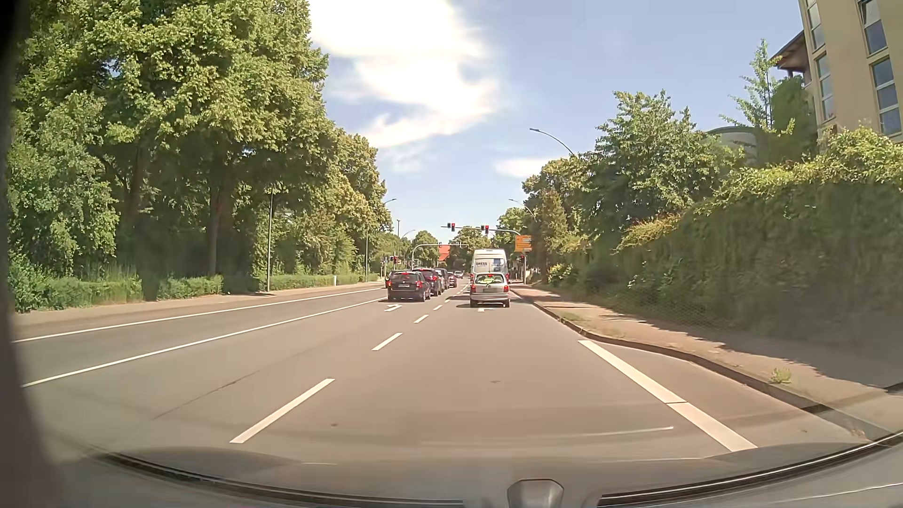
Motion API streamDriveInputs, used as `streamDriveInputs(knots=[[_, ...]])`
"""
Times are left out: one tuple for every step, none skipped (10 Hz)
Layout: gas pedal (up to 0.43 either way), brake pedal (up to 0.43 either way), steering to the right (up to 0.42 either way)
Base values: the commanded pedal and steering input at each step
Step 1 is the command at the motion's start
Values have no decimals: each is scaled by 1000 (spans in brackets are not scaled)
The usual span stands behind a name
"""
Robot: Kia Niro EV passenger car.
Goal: Follow the waypoints while adhering to traffic rules and regulations
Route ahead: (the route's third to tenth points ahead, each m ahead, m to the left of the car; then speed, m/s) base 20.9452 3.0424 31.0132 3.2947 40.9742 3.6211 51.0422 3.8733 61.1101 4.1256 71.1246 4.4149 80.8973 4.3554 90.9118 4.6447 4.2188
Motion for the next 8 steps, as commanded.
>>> streamDriveInputs(knots=[[0,6,3],[0,6,3],[0,6,3],[0,6,3],[0,6,3],[0,6,3],[0,6,3],[0,6,3]])
